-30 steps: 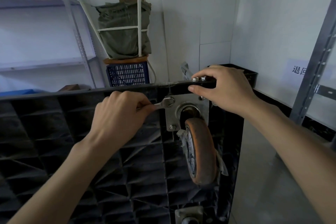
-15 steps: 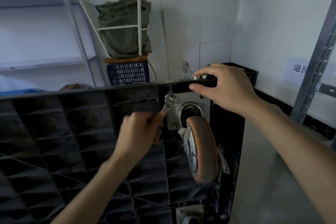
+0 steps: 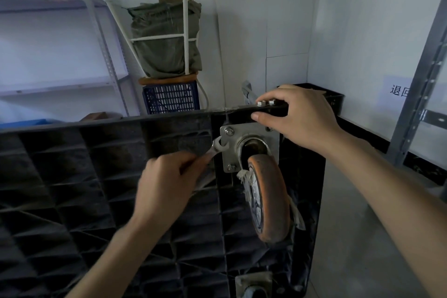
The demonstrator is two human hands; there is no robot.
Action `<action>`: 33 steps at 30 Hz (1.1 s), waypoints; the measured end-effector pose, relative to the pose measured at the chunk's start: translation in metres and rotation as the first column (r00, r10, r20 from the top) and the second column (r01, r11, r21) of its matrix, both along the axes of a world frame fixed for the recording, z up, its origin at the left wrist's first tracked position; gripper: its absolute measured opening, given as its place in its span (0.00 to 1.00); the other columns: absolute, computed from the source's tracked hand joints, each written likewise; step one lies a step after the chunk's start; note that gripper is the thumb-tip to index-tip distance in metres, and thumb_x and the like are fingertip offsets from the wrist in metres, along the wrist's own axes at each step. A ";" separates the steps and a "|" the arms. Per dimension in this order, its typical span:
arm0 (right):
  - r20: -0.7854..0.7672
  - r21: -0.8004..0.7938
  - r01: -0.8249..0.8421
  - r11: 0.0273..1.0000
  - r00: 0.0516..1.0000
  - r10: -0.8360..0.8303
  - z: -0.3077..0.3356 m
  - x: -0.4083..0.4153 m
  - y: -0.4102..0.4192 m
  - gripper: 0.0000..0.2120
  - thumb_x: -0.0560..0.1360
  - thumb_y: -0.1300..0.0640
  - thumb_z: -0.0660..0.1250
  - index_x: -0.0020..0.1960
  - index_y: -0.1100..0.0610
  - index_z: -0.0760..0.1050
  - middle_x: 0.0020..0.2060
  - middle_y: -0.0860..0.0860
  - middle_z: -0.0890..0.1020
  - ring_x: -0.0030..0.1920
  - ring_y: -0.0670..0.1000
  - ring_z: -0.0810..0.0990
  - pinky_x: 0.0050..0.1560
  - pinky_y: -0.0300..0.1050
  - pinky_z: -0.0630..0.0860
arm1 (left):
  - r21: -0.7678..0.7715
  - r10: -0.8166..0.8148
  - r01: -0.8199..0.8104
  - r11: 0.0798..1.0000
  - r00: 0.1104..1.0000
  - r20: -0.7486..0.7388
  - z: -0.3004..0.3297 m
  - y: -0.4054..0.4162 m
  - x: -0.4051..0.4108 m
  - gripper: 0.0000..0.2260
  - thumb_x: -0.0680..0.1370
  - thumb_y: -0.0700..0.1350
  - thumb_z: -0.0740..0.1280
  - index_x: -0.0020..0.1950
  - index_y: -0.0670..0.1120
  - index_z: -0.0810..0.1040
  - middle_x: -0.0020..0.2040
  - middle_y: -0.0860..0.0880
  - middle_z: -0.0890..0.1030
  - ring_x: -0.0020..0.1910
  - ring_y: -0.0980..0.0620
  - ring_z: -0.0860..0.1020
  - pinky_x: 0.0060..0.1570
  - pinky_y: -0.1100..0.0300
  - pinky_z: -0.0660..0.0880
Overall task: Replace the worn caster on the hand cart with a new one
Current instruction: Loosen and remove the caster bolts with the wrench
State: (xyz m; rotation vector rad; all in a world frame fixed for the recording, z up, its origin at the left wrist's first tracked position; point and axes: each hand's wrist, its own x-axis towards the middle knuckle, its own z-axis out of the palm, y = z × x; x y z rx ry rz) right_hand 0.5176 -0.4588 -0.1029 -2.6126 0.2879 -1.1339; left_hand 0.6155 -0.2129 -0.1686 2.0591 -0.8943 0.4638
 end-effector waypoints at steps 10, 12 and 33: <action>0.004 -0.014 -0.001 1.000 1.000 0.001 -0.001 0.000 -0.002 0.15 0.73 0.36 0.71 0.56 0.40 0.81 0.45 0.40 0.80 0.49 0.44 0.78 0.45 0.44 0.71 | 0.337 0.043 -0.164 0.927 0.940 0.339 0.068 -0.004 0.012 0.17 0.76 0.67 0.66 0.41 0.55 0.85 0.29 0.57 0.77 0.32 0.54 0.76 0.34 0.56 0.74; 0.003 -0.013 0.000 1.000 1.000 0.000 -0.001 0.000 -0.002 0.14 0.73 0.36 0.71 0.55 0.40 0.81 0.45 0.40 0.80 0.48 0.44 0.78 0.44 0.43 0.70 | 0.374 0.058 -0.209 0.904 0.924 0.377 0.075 -0.007 0.011 0.19 0.75 0.68 0.65 0.40 0.55 0.84 0.29 0.57 0.77 0.32 0.55 0.76 0.36 0.56 0.74; 0.031 -0.029 0.021 0.999 0.999 -0.020 -0.003 0.000 0.000 0.16 0.73 0.35 0.71 0.56 0.41 0.82 0.43 0.39 0.79 0.47 0.44 0.77 0.39 0.40 0.66 | -0.207 -0.054 0.014 0.978 0.981 -0.187 -0.028 -0.040 -0.014 0.27 0.79 0.65 0.60 0.30 0.47 0.76 0.24 0.52 0.78 0.23 0.54 0.78 0.31 0.49 0.79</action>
